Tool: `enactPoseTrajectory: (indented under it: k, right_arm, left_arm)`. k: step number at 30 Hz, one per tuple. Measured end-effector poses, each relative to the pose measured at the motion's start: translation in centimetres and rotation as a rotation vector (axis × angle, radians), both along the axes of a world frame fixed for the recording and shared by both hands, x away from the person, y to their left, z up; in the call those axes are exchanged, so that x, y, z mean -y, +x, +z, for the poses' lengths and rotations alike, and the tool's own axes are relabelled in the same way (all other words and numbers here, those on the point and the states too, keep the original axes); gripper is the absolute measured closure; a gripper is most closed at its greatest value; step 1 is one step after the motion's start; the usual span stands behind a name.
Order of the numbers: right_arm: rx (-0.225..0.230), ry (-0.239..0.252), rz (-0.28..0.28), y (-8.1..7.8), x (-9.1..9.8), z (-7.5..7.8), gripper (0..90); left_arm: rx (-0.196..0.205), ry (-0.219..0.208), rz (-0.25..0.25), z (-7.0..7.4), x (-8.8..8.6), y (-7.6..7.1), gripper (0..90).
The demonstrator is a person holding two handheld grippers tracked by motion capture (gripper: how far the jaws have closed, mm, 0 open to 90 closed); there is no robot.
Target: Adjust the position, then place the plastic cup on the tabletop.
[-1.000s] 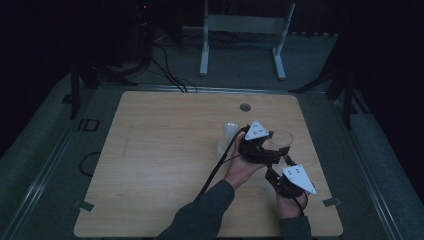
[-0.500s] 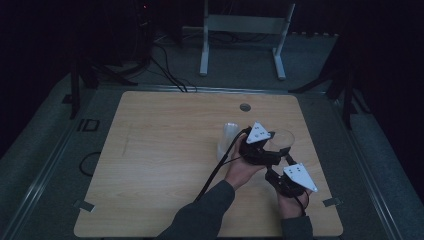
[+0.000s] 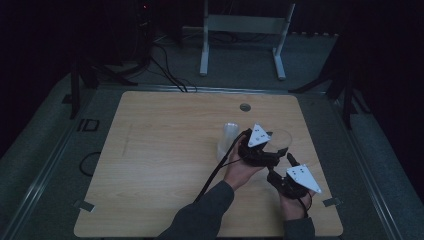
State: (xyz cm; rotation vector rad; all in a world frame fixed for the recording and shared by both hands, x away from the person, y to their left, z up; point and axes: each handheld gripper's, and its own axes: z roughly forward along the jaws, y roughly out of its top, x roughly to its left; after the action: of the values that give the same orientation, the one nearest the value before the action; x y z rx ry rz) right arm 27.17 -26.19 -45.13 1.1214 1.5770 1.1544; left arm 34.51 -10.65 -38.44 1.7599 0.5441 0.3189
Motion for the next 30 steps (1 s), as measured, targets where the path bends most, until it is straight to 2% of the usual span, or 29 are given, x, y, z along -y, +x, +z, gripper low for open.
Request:
enactPoseTrajectory:
  k: [9,18,30]
  right_arm:
    - [0.007,0.003,-0.002,-0.4,0.7,0.2,29.7]
    - [0.016,0.009,-0.002,-0.7,1.1,0.3,35.6]
    - [0.029,0.034,-0.041,-0.7,2.0,0.7,35.6]
  left_arm:
    - [0.012,0.009,0.019,-0.4,-0.3,0.0,29.7]
    - [0.016,0.015,0.029,-0.6,-0.6,-0.1,29.7]
    - [0.029,0.038,0.031,-0.9,-0.8,-0.4,29.9]
